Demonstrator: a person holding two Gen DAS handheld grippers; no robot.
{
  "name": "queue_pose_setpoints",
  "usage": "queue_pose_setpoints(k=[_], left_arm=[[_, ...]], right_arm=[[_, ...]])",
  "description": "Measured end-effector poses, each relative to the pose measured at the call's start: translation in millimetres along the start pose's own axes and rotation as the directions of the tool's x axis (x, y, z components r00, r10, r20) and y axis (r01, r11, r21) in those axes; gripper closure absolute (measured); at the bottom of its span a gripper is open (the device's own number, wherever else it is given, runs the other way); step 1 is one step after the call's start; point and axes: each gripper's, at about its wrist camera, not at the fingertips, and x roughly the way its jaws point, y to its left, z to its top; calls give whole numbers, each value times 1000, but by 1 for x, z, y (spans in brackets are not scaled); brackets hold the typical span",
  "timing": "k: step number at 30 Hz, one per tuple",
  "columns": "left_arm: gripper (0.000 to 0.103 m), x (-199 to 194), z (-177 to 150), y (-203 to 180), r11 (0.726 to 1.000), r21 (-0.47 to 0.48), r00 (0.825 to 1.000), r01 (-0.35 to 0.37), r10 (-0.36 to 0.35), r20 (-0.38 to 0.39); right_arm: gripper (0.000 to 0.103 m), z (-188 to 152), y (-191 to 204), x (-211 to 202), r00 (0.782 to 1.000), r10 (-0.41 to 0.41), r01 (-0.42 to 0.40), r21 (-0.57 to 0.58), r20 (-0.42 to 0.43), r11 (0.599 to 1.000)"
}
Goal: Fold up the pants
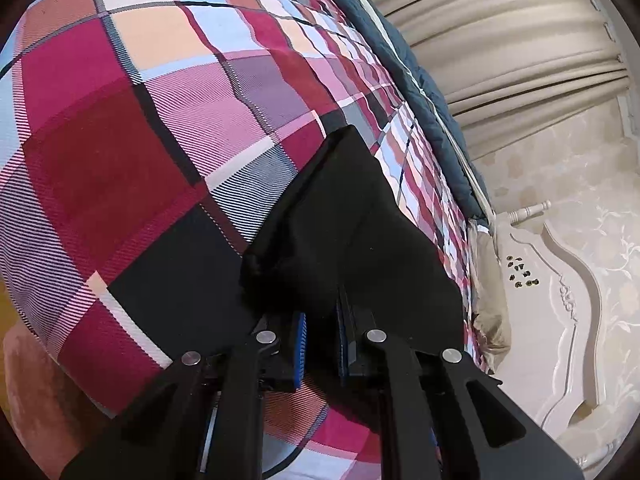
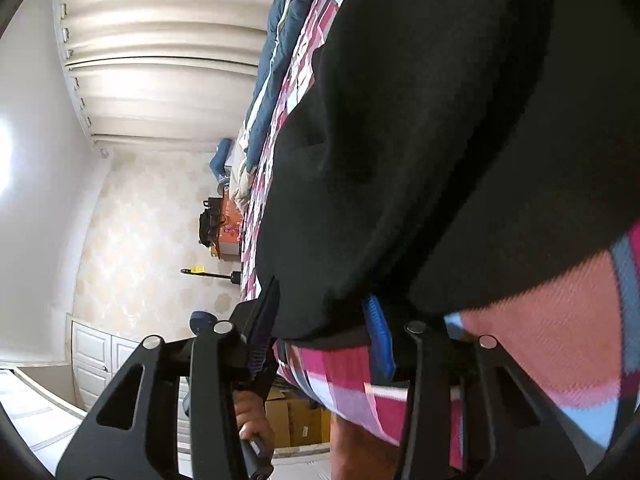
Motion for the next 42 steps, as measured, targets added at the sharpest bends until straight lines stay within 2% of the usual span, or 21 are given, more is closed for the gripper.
queue_pose_setpoints(k=[1, 2, 3, 6, 10, 13, 14, 16, 19, 21, 23, 25, 27, 28, 30, 32, 35, 37, 40, 41, 42], left_arm=[[91, 0, 1, 0, 1000, -11, 1000, 4, -4, -5], [91, -1, 2, 0, 1000, -16, 1000, 6, -6, -6], [91, -2, 3, 0, 1000, -18, 1000, 6, -6, -6], [91, -7, 4, -2, 1000, -13, 1000, 9, -9, 2], [91, -16, 1, 3, 1000, 3, 1000, -5, 5, 18], [91, -8, -2, 13, 1000, 7, 1000, -16, 16, 5], [90, -7, -2, 15, 1000, 9, 1000, -9, 9, 5], [90, -9, -2, 11, 999, 36, 1000, -12, 11, 4], [82, -15, -4, -2, 993, 112, 999, -44, 44, 6], [61, -25, -10, -10, 983, 170, 998, -69, 66, 20], [55, -34, -18, -18, 971, 222, 996, -88, 83, 33], [53, -42, -25, -28, 958, 269, 995, -95, 87, 43], [33, -51, -31, -41, 948, 306, 995, -90, 75, 62], [27, -53, -31, -47, 944, 318, 995, -86, 67, 69], [25, -52, -32, -62, 938, 340, 996, -72, 49, 74], [24, -42, -31, -78, 924, 377, 997, -62, 38, 71], [24, -15, -31, -98, 910, 413, 999, -45, 32, 38], [23, 1, -32, -101, 907, 418, 998, -55, 52, 20], [23, 28, -35, -102, 906, 414, 995, -89, 96, 3], [23, 36, -37, -99, 910, 403, 993, -103, 114, -4], [23, 43, -38, -96, 914, 388, 991, -120, 133, -6]], right_arm=[[64, 1, 0, 0, 1000, -2, 2, -2, 0, 1000], [75, 1, 1, 4, 1000, -7, 7, -14, -6, 1000], [91, 10, -3, 4, 1000, -14, 13, -21, -15, 1000], [94, 8, -3, 6, 999, -7, 7, 3, -49, 1000], [94, -3, 8, -4, 997, 5, -9, -46, -80, 999], [95, -8, -8, 2, 993, -36, 31, -46, -111, 998], [97, -8, -16, 3, 993, -24, 20, -31, -113, 999], [92, -8, -14, 1, 993, 1, -4, -31, -118, 999], [70, -10, -6, -4, 990, 5, -13, -57, -141, 998], [54, -11, -3, -16, 987, 17, -29, -71, -162, 997], [46, -10, -2, -34, 987, 12, -26, -89, -159, 996], [41, -1, -4, -64, 994, -5, -6, -105, -112, 994], [39, 18, -11, -108, 999, -38, 35, -104, -27, 994], [39, 28, -13, -124, 999, -49, 50, -101, 12, 994], [38, 57, -29, -184, 985, -99, 115, -104, 140, 988], [38, 91, -39, -245, 950, -159, 192, -104, 268, 976], [36, 130, -50, -319, 868, -255, 318, -81, 426, 945], [34, 160, -59, -373, 752, -366, 459, -38, 548, 888], [34, 204, -80, -430, 581, -524, 633, 59, 623, 772], [34, 220, -93, -447, 534, -577, 670, 107, 618, 735], [34, 230, -103, -454, 525, -601, 677, 132, 603, 724]])
